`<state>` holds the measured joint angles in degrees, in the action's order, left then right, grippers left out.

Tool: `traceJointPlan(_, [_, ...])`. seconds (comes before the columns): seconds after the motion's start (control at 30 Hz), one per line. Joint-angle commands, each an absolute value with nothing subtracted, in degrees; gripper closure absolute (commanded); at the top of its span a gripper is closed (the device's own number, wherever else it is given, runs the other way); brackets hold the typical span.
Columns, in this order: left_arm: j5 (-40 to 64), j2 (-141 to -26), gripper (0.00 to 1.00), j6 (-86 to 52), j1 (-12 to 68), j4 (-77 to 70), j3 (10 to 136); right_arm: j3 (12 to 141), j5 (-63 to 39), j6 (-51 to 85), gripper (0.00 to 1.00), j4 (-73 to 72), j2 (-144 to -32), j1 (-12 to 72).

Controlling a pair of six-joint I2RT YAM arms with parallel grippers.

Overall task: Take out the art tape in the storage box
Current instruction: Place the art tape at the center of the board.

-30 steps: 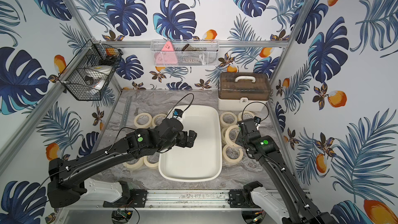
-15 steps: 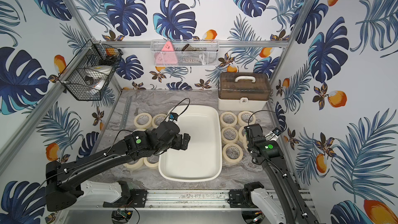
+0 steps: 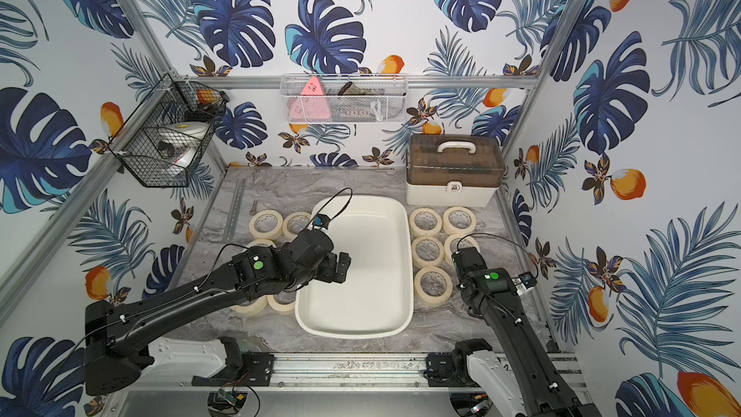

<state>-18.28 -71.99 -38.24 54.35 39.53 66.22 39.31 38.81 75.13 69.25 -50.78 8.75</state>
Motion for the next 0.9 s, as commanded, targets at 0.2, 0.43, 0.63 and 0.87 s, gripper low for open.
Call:
traceJointPlan(0.2, [-17.9,-70.7,0.01,-39.7,54.2,38.9,65.0,35.7,37.0,78.3,1.0,63.6,-53.3,8.2])
traceJointPlan(0.43, [-17.8,-70.2,0.01,-40.2,54.1,38.8,64.4,34.0,34.3,78.4,1.0,59.6,-56.8,7.8])
traceJointPlan(0.63, [-18.1,-69.4,0.01,-40.4,54.1,39.1,63.7,32.7,33.6,76.9,1.0,55.1,-60.0,7.8])
traceJointPlan(0.87, [-18.4,-69.0,0.01,-40.6,54.1,39.4,63.2,33.1,32.5,75.5,1.0,51.2,-64.8,7.7])
